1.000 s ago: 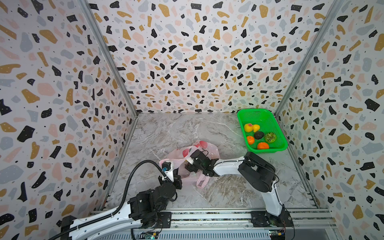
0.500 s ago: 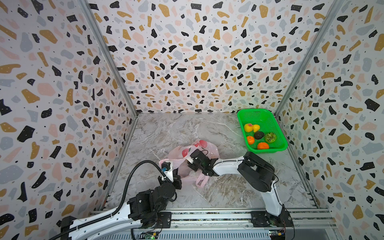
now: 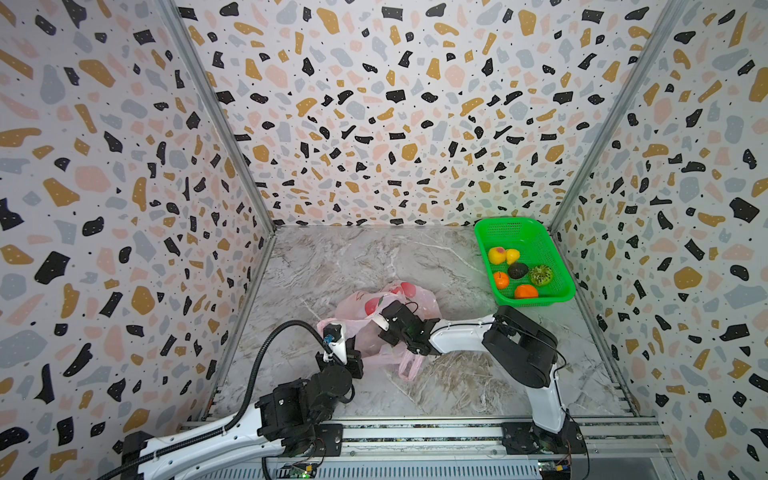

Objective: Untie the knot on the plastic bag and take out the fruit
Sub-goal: 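Push the right gripper deeper into the bag along the yellow banana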

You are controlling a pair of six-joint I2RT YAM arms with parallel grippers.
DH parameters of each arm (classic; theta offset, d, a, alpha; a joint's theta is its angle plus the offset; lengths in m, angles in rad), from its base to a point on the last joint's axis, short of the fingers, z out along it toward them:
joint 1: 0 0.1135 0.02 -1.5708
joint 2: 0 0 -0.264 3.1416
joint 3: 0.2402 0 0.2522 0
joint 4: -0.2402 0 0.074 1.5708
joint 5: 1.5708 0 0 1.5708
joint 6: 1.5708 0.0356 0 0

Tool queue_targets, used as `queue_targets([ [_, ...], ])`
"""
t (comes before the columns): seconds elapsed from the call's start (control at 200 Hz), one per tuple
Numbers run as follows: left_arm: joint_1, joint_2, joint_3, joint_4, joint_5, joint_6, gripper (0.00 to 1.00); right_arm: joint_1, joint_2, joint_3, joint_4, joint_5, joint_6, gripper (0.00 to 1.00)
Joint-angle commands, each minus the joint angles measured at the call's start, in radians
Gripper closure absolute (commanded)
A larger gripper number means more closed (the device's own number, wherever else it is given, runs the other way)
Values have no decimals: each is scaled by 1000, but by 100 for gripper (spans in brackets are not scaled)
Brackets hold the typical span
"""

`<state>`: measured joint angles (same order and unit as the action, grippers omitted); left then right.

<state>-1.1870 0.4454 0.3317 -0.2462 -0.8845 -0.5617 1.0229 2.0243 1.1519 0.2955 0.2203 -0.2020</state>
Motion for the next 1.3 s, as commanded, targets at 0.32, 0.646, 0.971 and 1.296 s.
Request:
queue_targets([
  [0.32,-5,22,11,25,-2,-9,100,-20,-73,28,-7,-119,65,59],
  [0.646,-5,10,11,32,0,-26,100,-21,-10,57,133,-116,79,35],
  [0.971,-5,-4,16,37,4,-30,100,-46,119,167,128,-73,41,27],
  [1.296,-3,18,49,37,35,-13,100,-81,61,121,38,-35,76,26],
])
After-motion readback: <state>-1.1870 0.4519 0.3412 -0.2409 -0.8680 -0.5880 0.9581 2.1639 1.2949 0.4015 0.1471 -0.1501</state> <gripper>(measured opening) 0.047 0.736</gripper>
